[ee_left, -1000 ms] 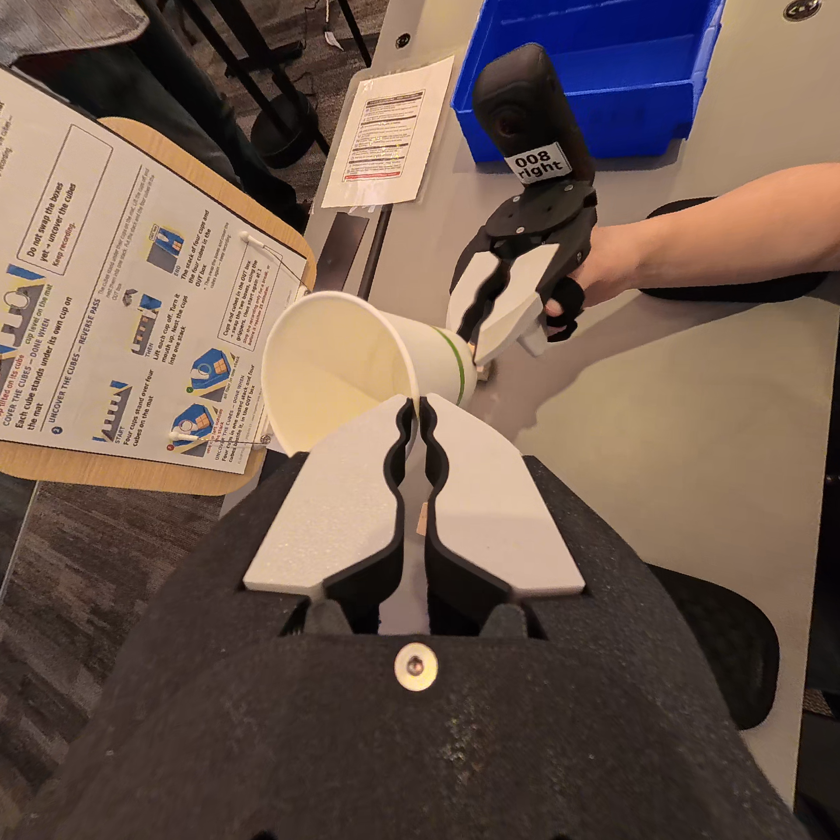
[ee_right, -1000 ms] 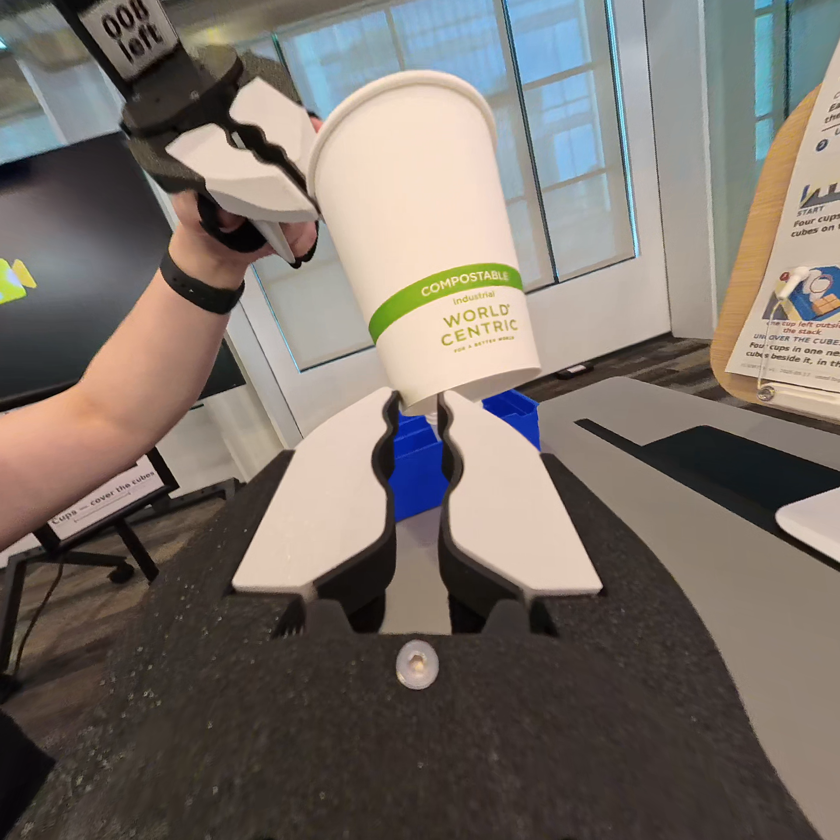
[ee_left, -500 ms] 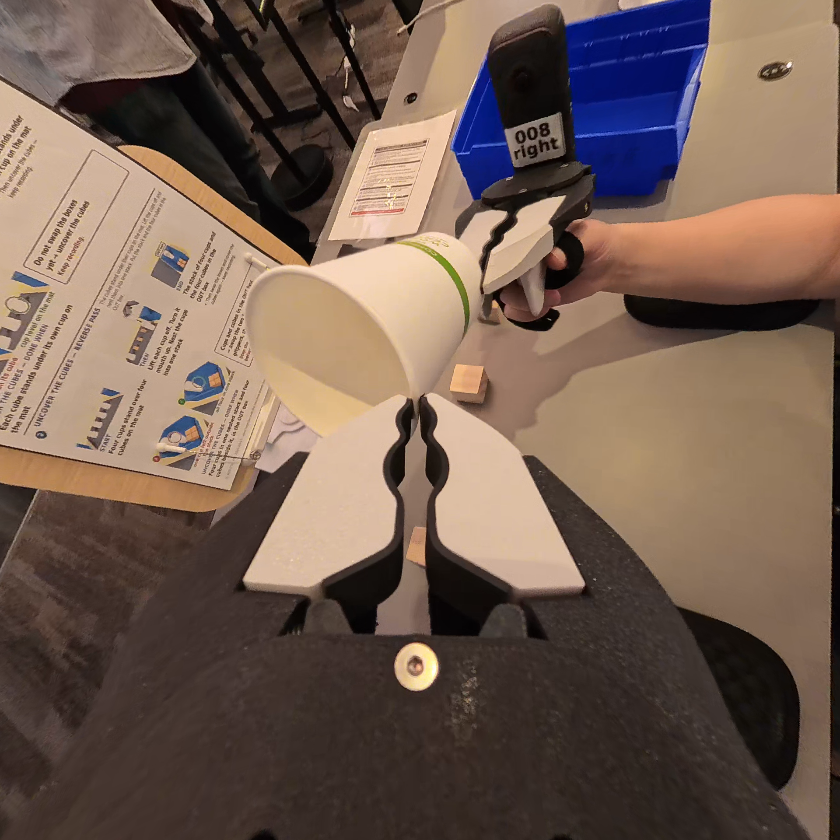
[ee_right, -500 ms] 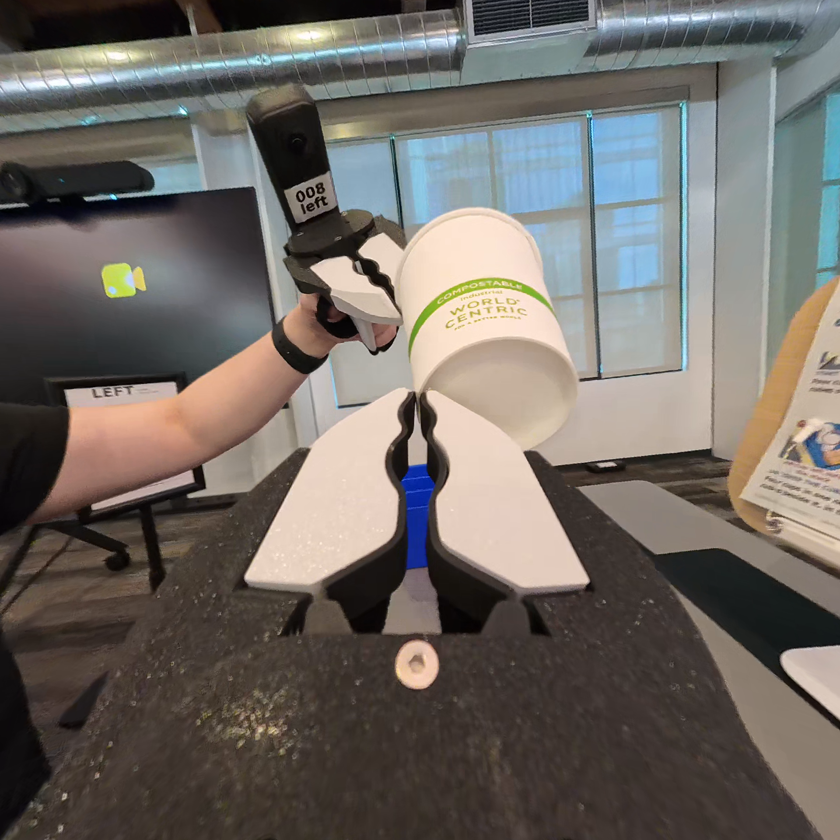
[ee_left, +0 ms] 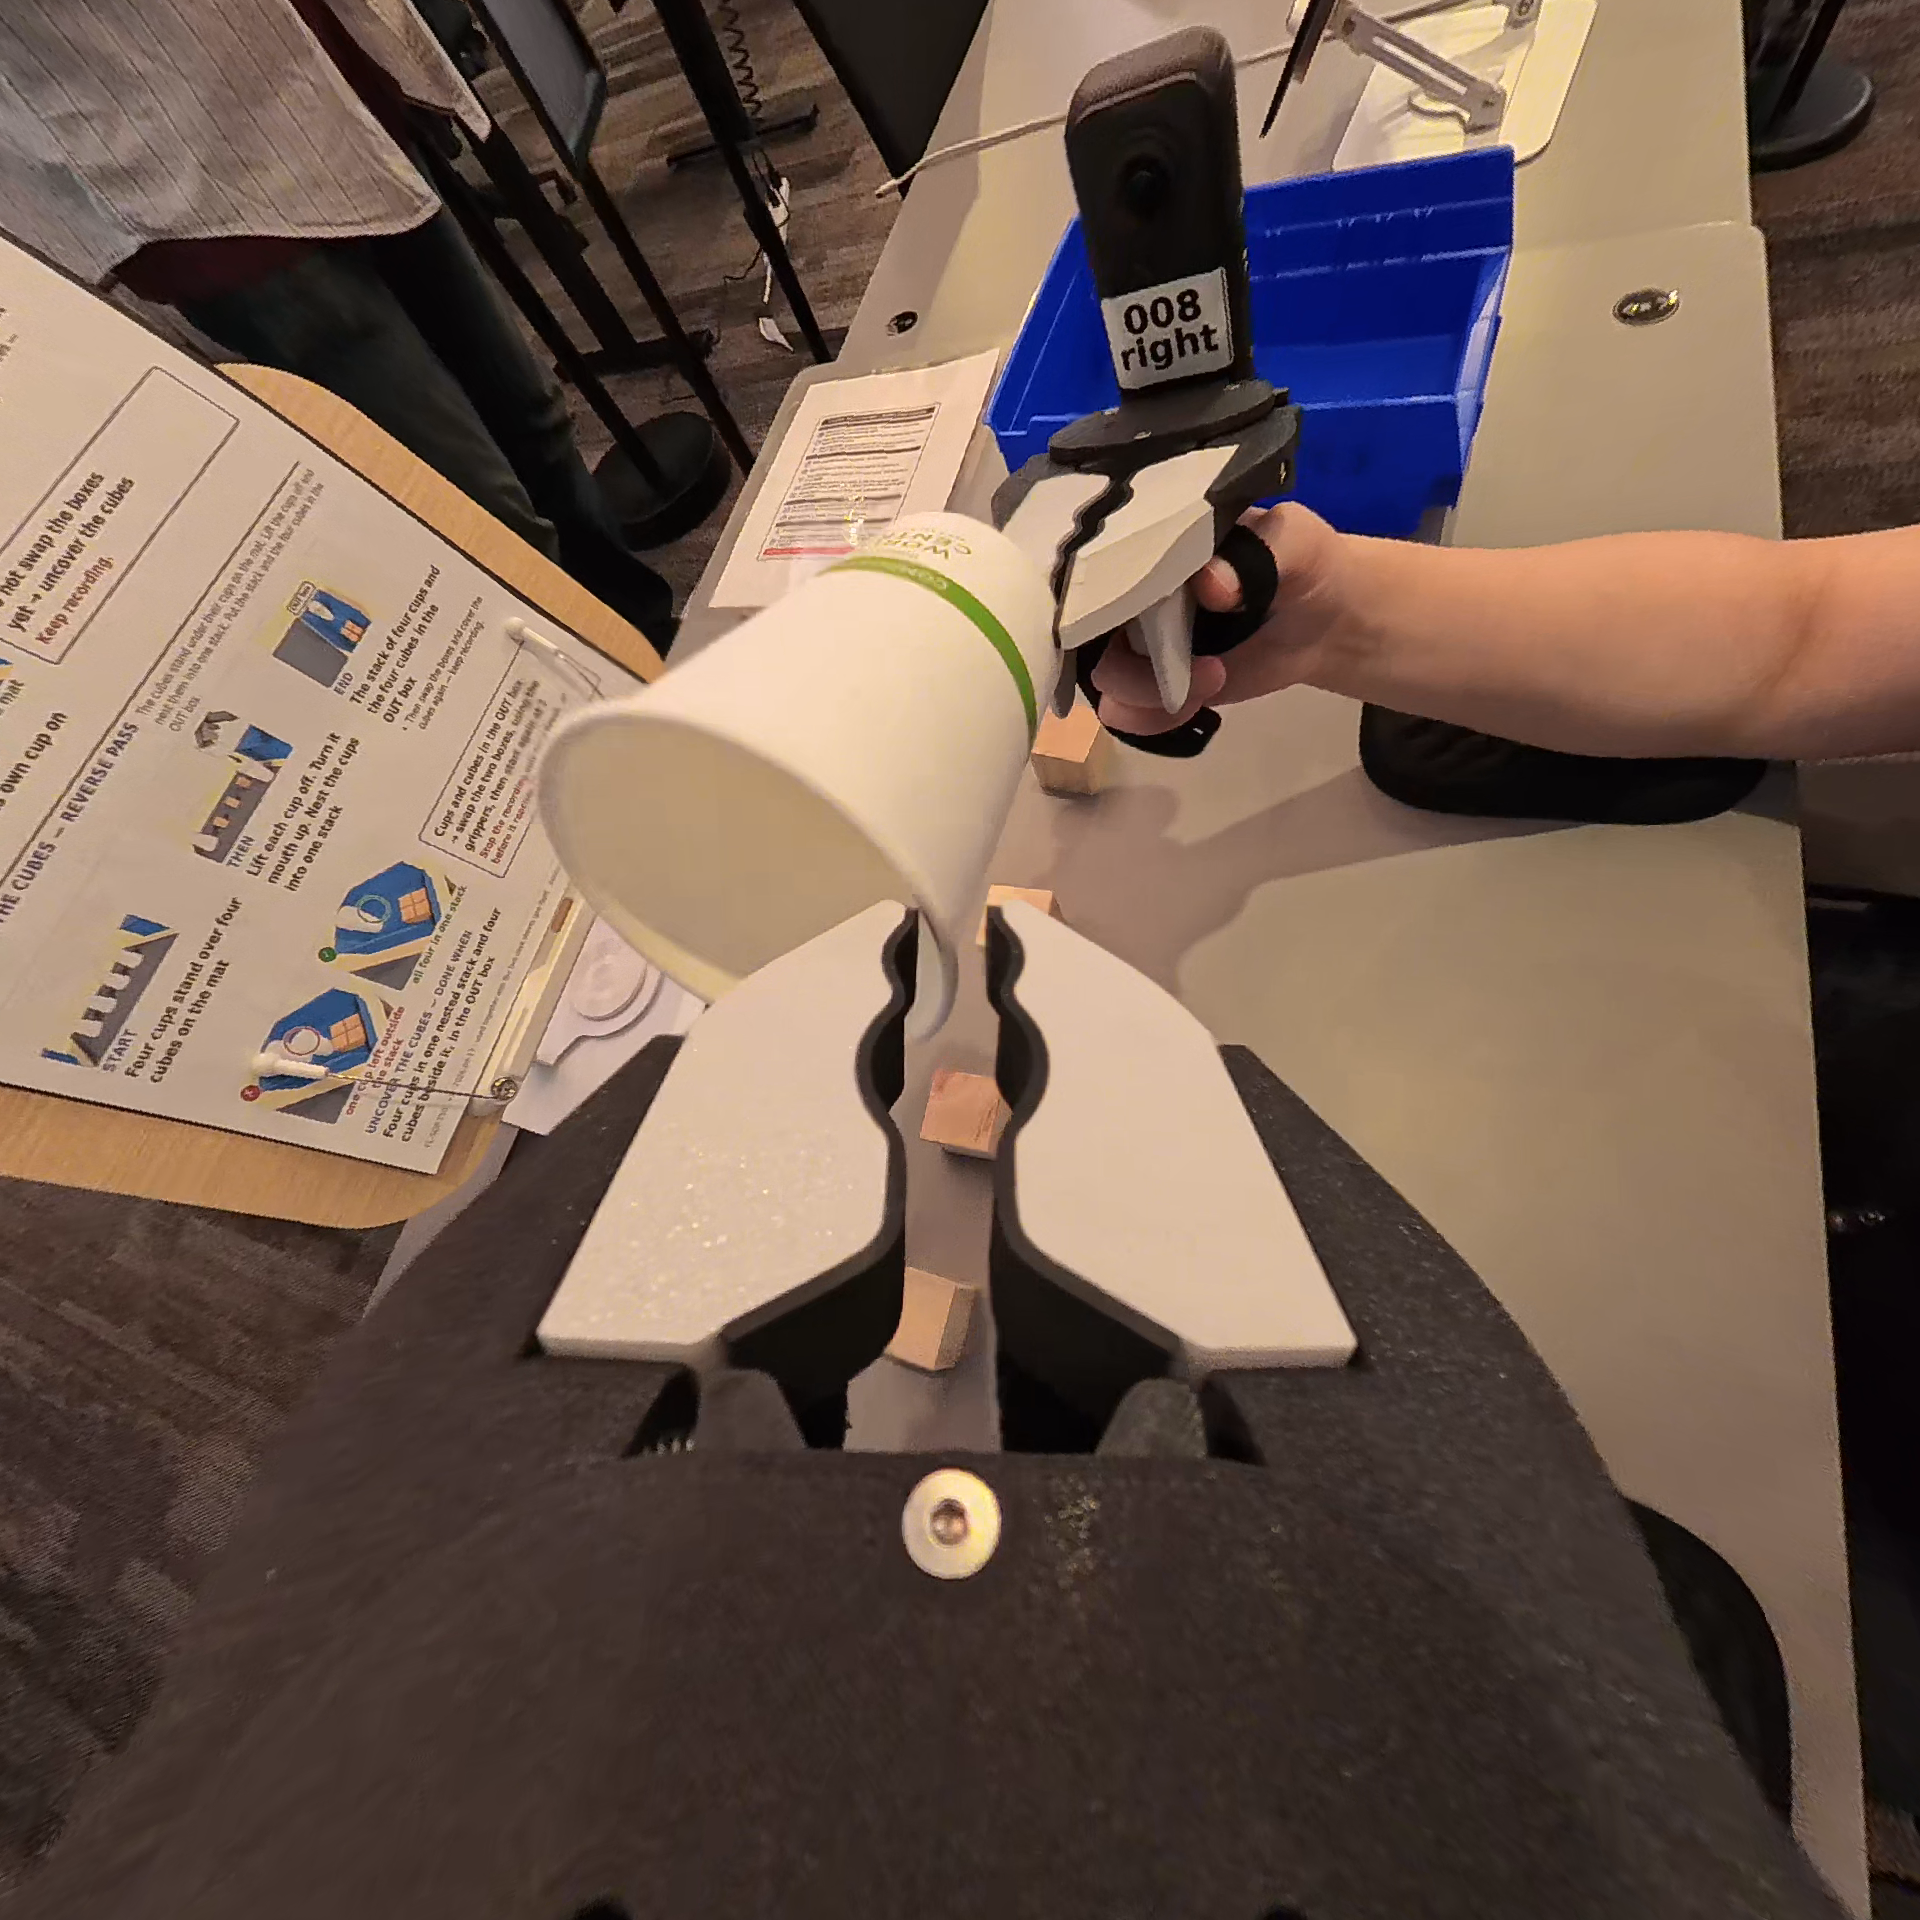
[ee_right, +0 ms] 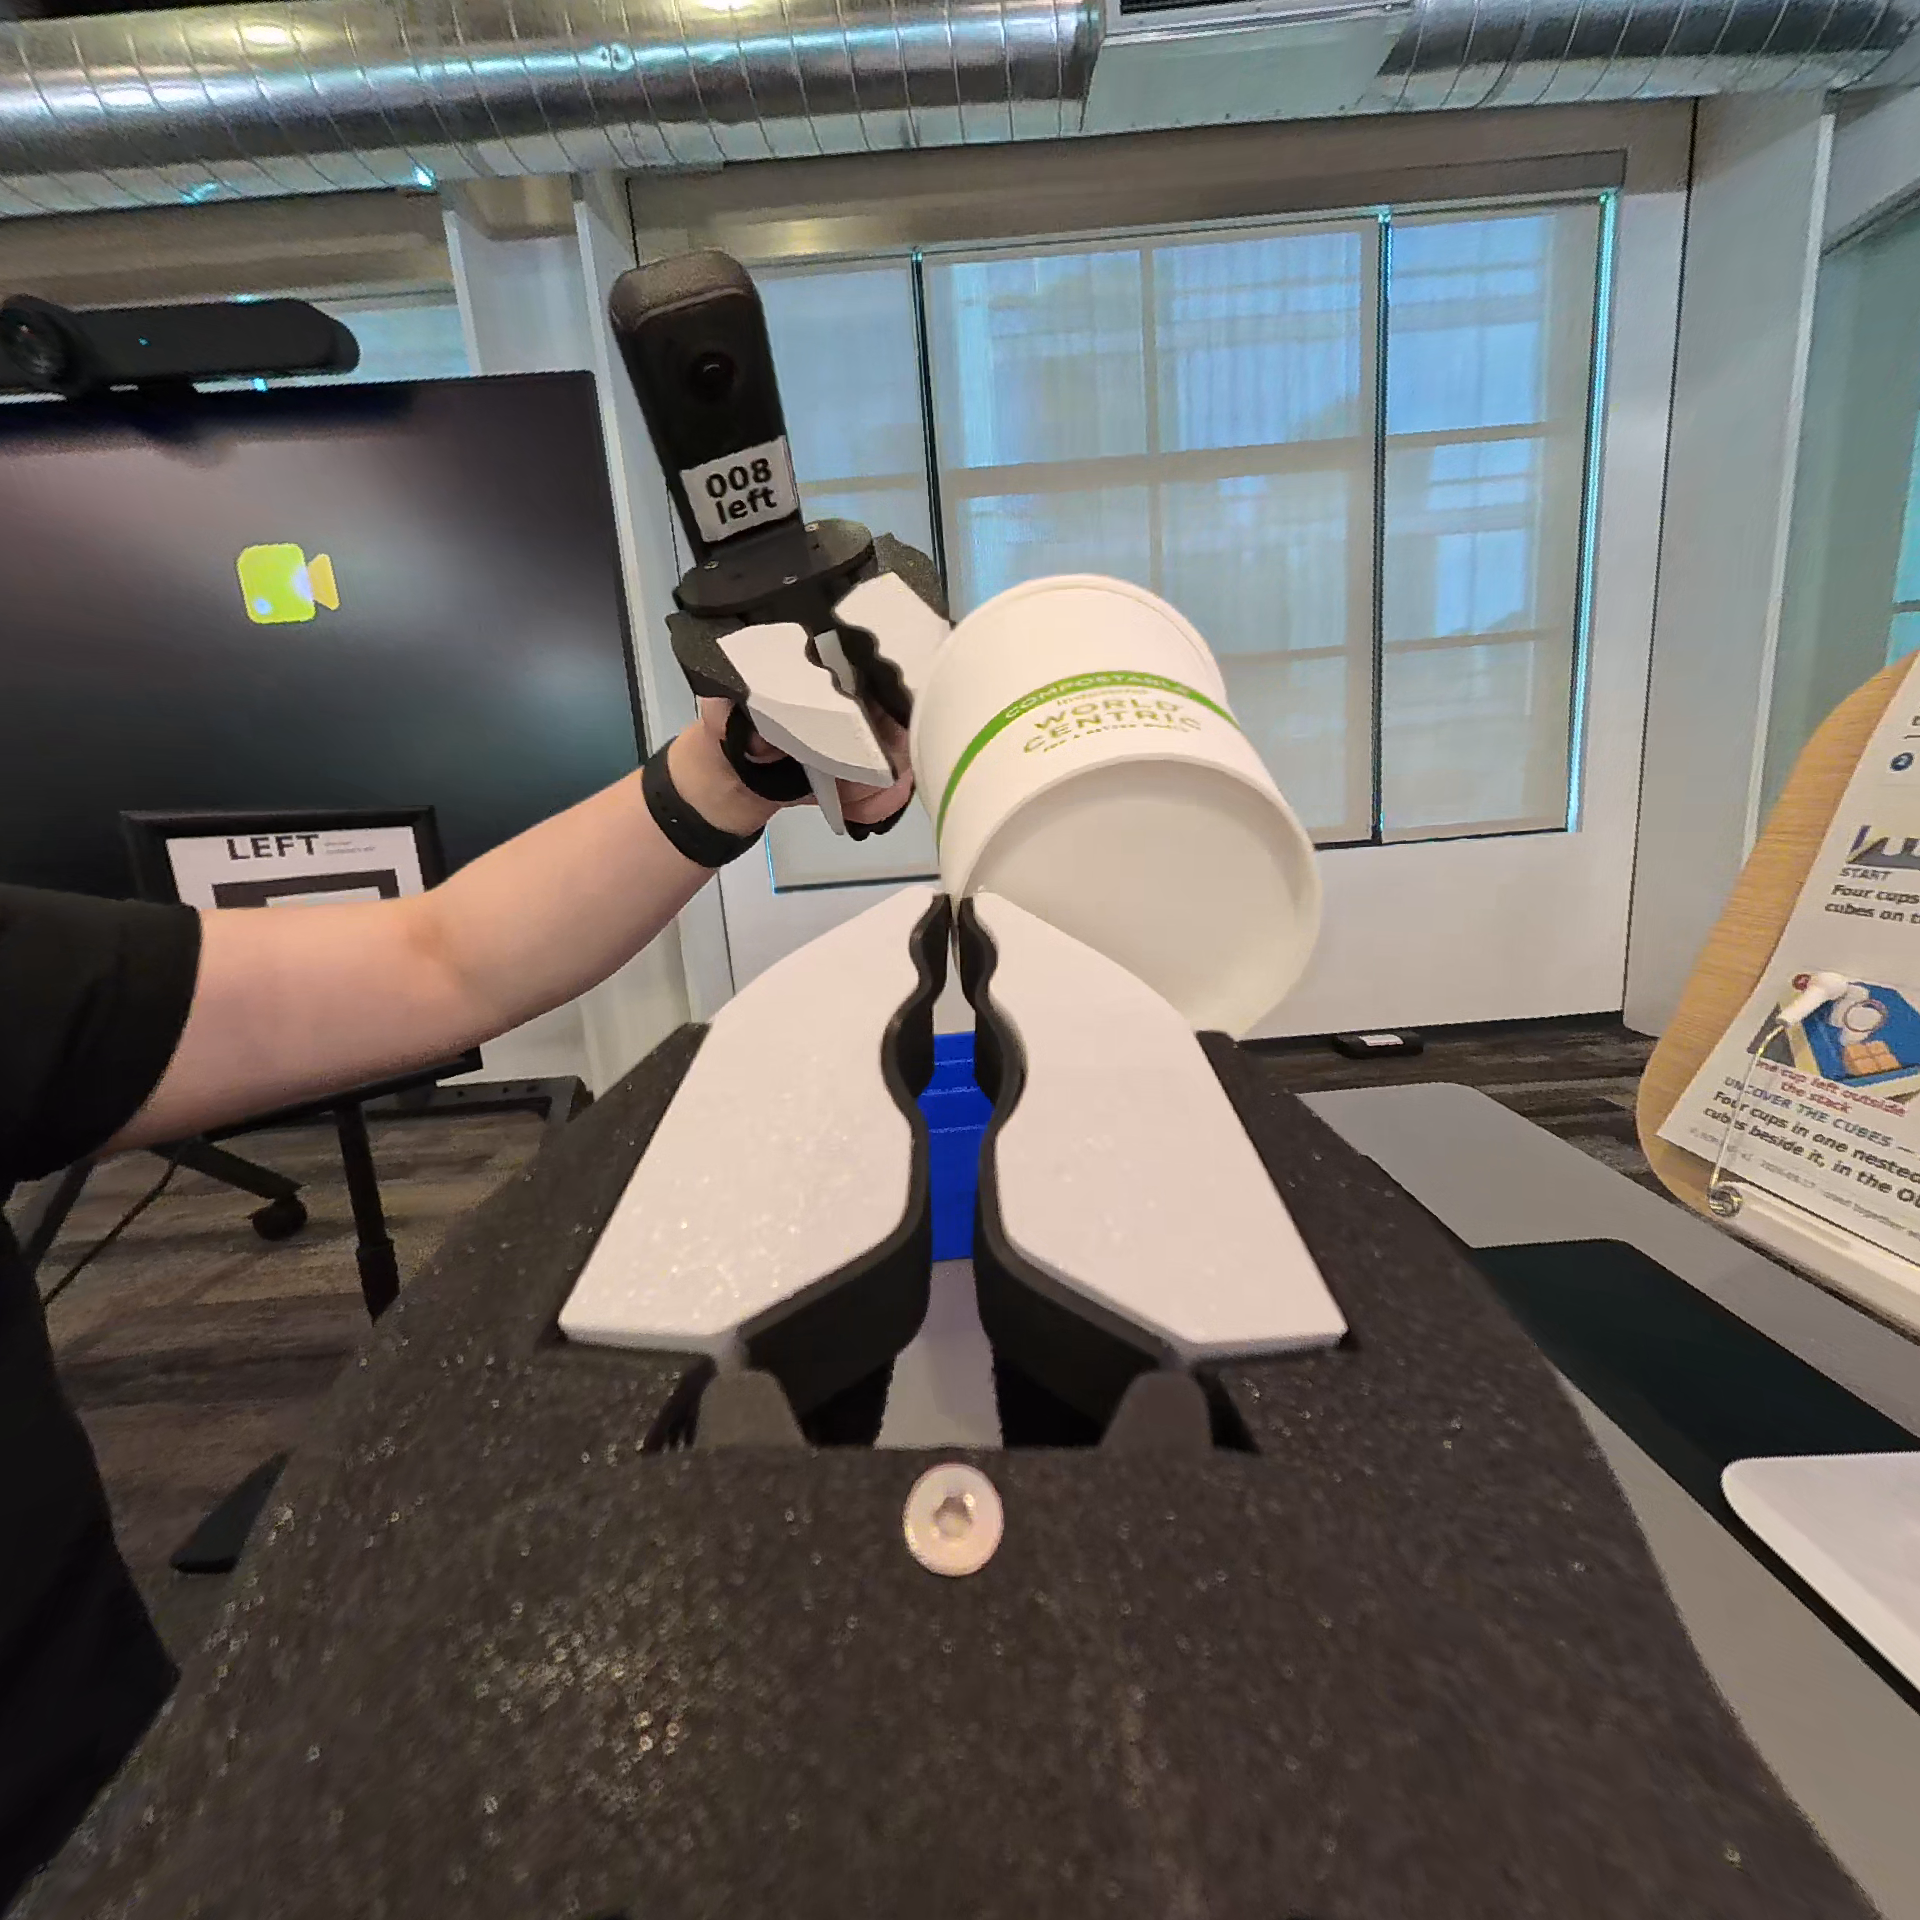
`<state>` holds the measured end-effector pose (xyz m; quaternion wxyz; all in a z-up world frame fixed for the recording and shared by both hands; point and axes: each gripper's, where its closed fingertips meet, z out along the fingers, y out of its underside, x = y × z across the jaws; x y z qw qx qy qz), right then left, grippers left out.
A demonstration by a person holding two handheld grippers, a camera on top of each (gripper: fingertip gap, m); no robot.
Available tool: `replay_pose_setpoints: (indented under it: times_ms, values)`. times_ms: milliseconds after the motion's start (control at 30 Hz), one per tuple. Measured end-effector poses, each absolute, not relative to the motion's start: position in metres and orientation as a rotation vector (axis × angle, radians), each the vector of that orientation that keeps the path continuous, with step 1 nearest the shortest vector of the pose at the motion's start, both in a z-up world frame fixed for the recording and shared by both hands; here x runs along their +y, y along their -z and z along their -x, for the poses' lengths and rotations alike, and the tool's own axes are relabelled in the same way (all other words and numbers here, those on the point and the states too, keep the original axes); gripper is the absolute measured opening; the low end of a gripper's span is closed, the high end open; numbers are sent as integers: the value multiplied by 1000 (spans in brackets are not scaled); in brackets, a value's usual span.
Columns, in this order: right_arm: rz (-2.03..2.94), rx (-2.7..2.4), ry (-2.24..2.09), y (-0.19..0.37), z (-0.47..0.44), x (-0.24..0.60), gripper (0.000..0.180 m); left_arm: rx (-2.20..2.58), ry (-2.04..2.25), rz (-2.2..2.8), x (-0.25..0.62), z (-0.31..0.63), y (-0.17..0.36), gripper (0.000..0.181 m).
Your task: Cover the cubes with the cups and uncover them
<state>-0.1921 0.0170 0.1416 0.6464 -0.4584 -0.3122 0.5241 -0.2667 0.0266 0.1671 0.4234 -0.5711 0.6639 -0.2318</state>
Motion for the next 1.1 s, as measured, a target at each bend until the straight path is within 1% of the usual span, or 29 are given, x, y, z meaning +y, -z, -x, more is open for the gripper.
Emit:
replay_pose_setpoints:
  times_ms: [167, 233, 300, 433, 500, 567, 700, 900, 1000, 1100]
  values:
    - [1059, -768, -1182, -141, 193, 11, 2, 1636, 649, 1444, 25, 270, -161, 14]
    - [1081, -796, -1160, -139, 193, 10, 1, 1616, 621, 1453, 30, 275, -158, 19]
    - [1117, -821, -1119, -136, 192, 11, 2, 1583, 652, 1447, 29, 282, -159, 25]
    - [1215, -864, -1015, -130, 182, 14, 1, 1467, 767, 1439, 19, 304, -164, 29]
    - [1283, -873, -942, -127, 171, 16, 1, 1411, 799, 1435, 13, 318, -161, 29]
    - [1368, -872, -869, -124, 156, 19, 1, 1352, 805, 1454, 7, 331, -150, 25]
    - [1603, -900, -719, -123, 119, 23, 1, 1298, 784, 1517, -3, 348, -112, 21]
    - [2078, -1057, -317, -110, 60, 20, 1, 1316, 795, 1557, -23, 349, -61, 18]
    - [2284, -1191, -124, -90, 43, 14, 1, 1326, 850, 1546, -34, 341, -52, 18]
    - [2436, -1277, -53, -67, 38, 10, 1, 1332, 904, 1526, -42, 336, -49, 18]
